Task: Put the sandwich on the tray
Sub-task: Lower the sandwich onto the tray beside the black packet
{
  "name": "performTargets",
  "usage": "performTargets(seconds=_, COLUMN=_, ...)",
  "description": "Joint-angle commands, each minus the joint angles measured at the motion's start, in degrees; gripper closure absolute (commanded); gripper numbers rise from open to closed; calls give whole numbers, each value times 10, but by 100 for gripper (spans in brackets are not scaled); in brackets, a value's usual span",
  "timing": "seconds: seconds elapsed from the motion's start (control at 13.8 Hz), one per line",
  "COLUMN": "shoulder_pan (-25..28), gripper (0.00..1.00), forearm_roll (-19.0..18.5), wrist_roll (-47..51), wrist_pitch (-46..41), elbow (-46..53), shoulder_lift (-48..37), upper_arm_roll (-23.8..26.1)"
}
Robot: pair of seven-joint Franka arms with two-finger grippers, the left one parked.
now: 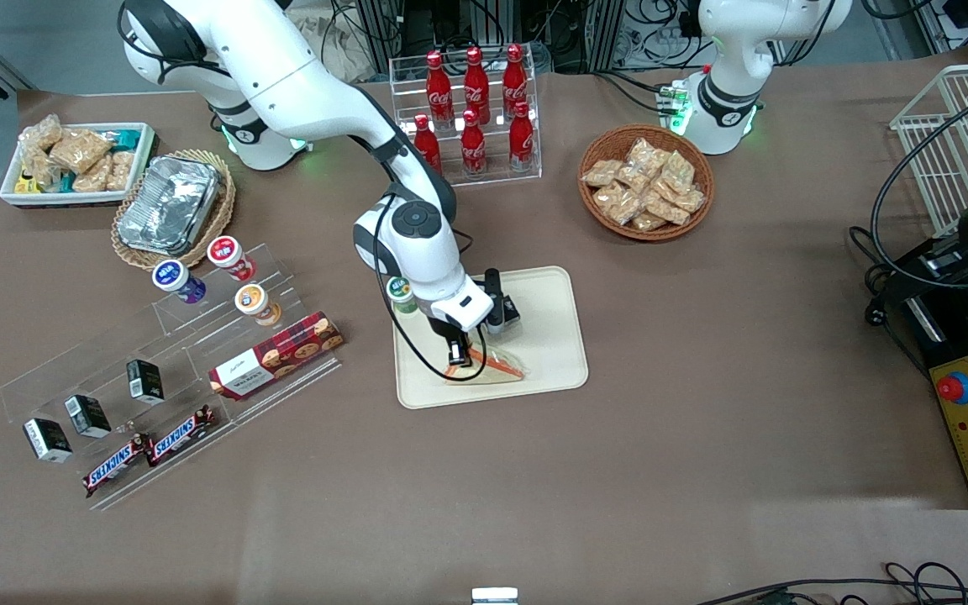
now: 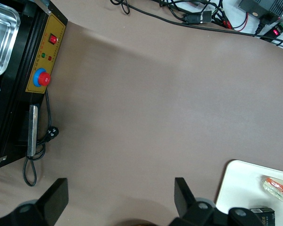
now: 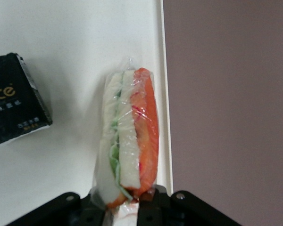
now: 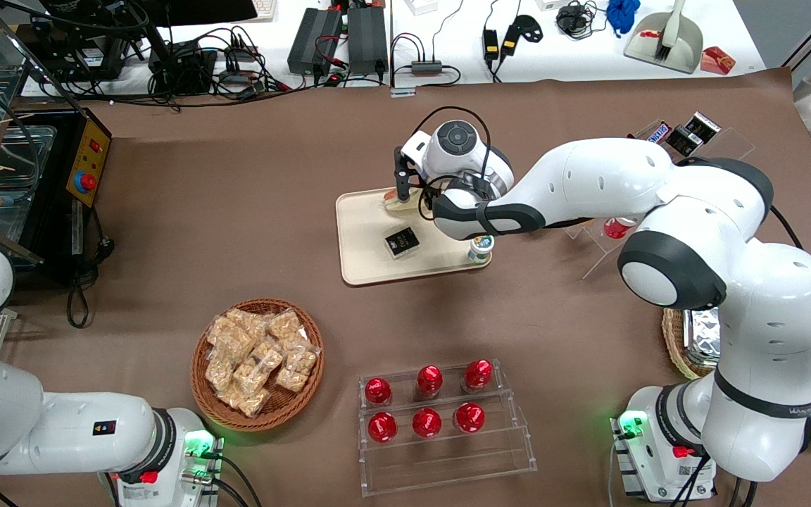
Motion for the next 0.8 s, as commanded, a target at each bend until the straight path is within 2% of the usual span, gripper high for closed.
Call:
performTargets(seconds=0.0, shoulder_pan=-13, gripper=100, forearm_roll=16, wrist_roll=-23, wrist_pitch=10, elbow=15, shoulder_lift=10, upper_arm_roll=14)
performTargets(seconds=0.22, shoulder_pan=-18, gripper=100, forearm_roll=22, wrist_roll=-23, wrist_pitch=9, elbow=15, shoulder_lift=9, upper_arm_roll=14)
performTargets(seconds=0.29, shoulder_pan=-18, gripper=1, forearm_roll=55, wrist_roll=-24, wrist_pitch=9, elbow=14, shoulder_lift=8, upper_arm_roll=14)
performTargets(seconds=0.36, shoulder_pan=-17, gripper=1, forearm_roll=80, wrist_roll=-26, wrist_pitch=9, elbow=14, shoulder_lift=7, upper_arm_roll=14)
performTargets(seconds=0.73, shoulder_pan=-18, gripper=1, forearm_roll=83, wrist_roll=-30, wrist_pitch=9, elbow=14, shoulder_lift=6, upper_arm_roll=14)
